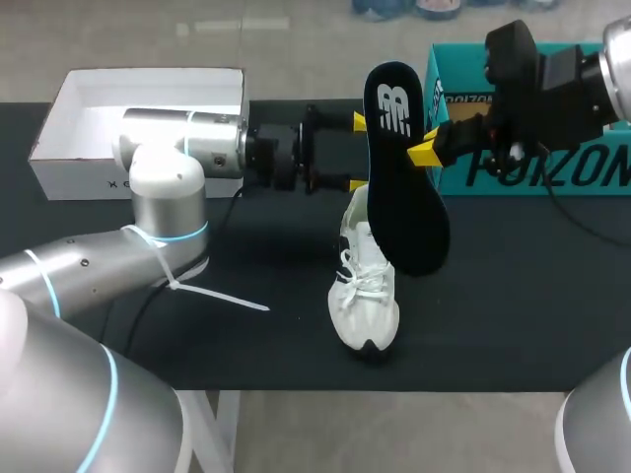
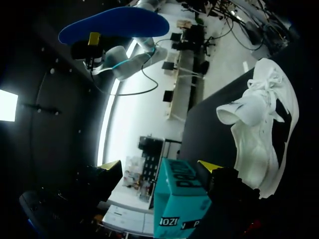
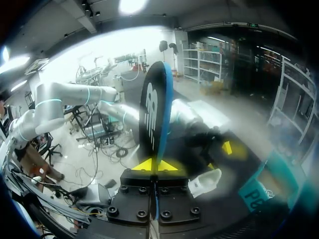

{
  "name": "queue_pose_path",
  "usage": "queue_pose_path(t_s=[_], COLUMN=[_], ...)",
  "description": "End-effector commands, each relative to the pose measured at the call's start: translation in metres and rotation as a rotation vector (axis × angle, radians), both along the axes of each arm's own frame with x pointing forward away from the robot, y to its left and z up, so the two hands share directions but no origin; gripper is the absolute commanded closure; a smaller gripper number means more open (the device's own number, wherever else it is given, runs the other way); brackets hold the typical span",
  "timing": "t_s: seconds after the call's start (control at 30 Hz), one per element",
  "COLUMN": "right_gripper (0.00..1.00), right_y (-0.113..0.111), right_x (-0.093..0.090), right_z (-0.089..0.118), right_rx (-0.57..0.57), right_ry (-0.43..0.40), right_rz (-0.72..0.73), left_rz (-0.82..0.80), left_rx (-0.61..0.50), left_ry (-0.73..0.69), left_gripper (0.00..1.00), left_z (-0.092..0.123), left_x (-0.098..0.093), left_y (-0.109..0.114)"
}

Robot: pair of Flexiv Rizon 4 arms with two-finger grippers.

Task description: Take the shoe out of the shoebox, open the shoe tongue, remove and reinsert the insole, then place the shoe into the shoebox

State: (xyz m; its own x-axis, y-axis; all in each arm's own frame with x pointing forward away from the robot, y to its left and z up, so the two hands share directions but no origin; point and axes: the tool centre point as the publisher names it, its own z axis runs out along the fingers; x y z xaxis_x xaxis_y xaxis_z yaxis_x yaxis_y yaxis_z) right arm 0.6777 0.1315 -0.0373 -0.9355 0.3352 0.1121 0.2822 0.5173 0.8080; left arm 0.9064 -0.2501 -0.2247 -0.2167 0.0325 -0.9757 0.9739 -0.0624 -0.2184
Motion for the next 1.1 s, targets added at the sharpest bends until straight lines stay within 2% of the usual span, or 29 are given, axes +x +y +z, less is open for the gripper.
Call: queue_pose_path(t_s=[0.03,0.33,0.43,0.6,0.8,0.9,0.97,1.1], right_gripper=[1.0,1.0,1.0,1.0,1.0,1.0,1.0,1.0], right_y=[0.002,0.002,-0.02,-0.058,-0.091,-0.097,-0.099,-0.098], right_x=[0.002,0.002,0.024,0.051,0.08,0.094,0.103,0.116], right_z=[-0.001,-0.001,-0.006,-0.021,-0.055,-0.072,-0.081,-0.09], right_rx=[-0.002,-0.002,0.004,0.053,0.093,0.12,0.099,0.103], right_ry=[0.001,0.001,0.046,0.121,0.269,0.37,0.452,0.56], right_rz=[0.0,0.0,0.02,0.022,-0.03,-0.045,-0.054,-0.049], left_rz=[0.002,0.002,0.002,0.002,0.002,0.002,0.002,0.002], left_rx=[-0.001,-0.001,-0.001,-0.001,-0.001,-0.001,-0.001,-0.001], left_ry=[-0.002,-0.002,-0.002,-0.002,-0.002,-0.002,-0.002,-0.002], left_gripper=[0.0,0.0,0.0,0.0,0.0,0.0,0.0,0.0], left_z=[-0.001,-0.001,-0.001,-0.001,-0.001,-0.001,-0.001,-0.001], left_x=[0.0,0.0,0.0,0.0,0.0,0.0,0.0,0.0], left_y=[-0.001,-0.001,-0.001,-0.001,-0.001,-0.001,-0.001,-0.001])
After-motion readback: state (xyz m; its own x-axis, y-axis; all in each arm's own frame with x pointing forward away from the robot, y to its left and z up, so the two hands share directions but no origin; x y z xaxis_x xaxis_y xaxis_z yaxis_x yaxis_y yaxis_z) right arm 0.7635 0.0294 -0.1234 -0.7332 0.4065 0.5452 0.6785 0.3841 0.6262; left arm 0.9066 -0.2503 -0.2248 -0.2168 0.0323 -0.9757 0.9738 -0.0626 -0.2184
